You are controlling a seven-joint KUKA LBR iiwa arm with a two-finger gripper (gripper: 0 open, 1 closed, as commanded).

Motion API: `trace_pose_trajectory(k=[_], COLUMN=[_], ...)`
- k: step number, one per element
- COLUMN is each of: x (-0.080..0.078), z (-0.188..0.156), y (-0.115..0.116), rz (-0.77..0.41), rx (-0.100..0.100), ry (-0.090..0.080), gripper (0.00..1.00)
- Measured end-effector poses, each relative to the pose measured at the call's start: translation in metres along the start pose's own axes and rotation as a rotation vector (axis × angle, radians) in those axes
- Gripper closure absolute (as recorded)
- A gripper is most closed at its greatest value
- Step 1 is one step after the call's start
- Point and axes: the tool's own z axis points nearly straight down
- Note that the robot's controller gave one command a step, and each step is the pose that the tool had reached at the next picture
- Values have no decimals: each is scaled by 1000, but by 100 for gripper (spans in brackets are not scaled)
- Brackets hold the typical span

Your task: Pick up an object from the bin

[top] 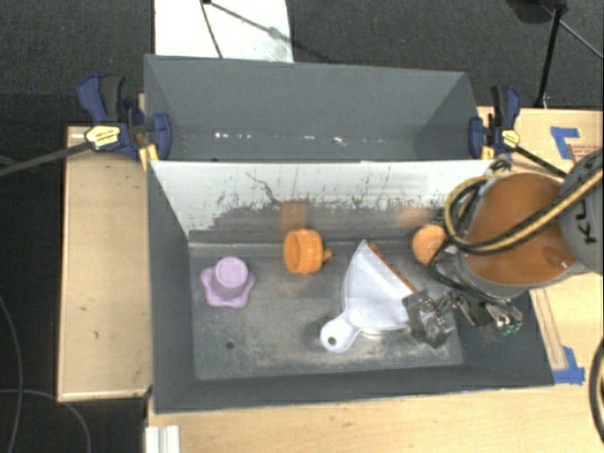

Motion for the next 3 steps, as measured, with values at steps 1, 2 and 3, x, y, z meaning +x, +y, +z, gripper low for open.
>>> trace_pose_trajectory(k=[1, 2, 3], x=[-45, -44, -43], z=[-38, -37, -20], y=[18, 18, 33], rz=[315, 315, 380], rx=[3, 3, 5], ry=[-9, -7, -11], gripper=[0, 0, 0])
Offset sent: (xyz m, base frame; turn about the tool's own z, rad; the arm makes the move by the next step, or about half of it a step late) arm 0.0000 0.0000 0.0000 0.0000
